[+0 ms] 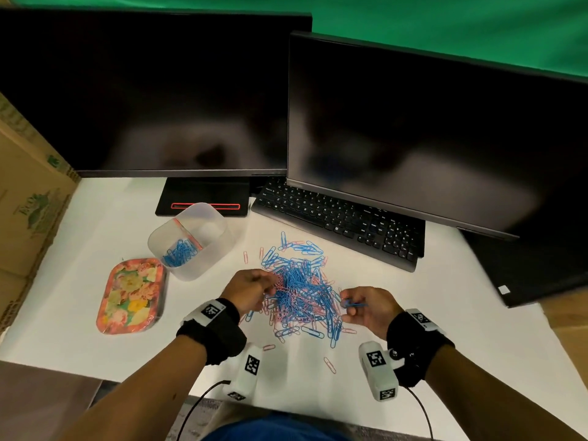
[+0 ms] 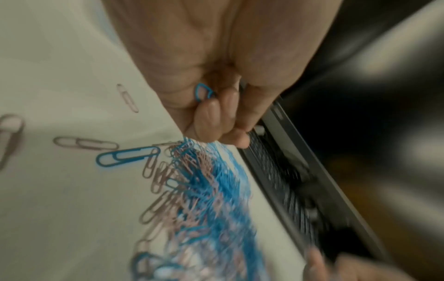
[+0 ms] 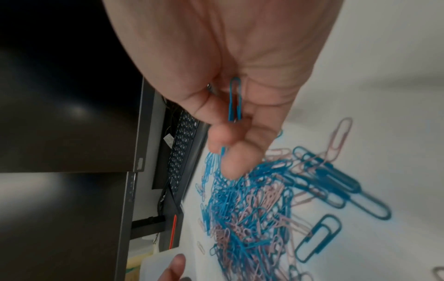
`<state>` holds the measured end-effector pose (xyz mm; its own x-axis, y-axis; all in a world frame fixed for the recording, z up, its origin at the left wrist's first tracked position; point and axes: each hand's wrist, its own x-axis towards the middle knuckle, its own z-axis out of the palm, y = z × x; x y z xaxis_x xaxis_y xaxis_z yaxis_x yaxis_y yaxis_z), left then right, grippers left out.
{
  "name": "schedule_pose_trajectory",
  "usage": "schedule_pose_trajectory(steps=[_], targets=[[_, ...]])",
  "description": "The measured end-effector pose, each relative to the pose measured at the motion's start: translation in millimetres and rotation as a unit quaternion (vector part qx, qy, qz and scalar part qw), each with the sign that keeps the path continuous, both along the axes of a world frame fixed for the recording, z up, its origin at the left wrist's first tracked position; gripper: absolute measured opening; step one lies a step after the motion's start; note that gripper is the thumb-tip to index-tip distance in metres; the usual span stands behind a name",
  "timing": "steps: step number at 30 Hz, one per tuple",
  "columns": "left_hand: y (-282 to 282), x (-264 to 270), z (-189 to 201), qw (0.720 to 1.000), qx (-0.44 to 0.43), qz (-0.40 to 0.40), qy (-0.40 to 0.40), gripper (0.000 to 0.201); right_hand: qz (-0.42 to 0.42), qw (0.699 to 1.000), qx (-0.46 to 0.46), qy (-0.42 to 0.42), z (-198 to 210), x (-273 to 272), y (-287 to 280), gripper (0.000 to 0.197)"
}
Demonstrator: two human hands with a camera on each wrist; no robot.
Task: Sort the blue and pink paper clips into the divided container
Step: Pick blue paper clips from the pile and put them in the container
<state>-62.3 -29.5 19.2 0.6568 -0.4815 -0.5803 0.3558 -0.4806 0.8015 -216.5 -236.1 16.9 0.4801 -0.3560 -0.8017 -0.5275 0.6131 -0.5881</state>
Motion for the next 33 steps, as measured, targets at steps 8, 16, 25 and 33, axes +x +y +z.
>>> schedule_pose_trajectory(steps=[8, 16, 25, 33], targets=[[-37, -56, -24, 0.811, 0.122, -0.445, -0.360, 0.021, 0.011, 0.996, 0.055, 0.062, -4, -24, -5, 0.021], [-48, -66, -39, 0.721, 0.205, -0.516, -0.415, 0.020, 0.138, 0.988, -0.026, 0.059, -4, -26, 0, 0.008], [-45, -52, -19, 0.822, 0.106, -0.399, -0.392, 0.010, 0.642, 0.593, -0.485, 0.008, -19, -30, 10, 0.051], [-31, -44, -13, 0.876, 0.082, -0.315, -0.355, 0.010, 0.667, 0.501, -0.549, -0.057, -26, -8, 7, 0.029]])
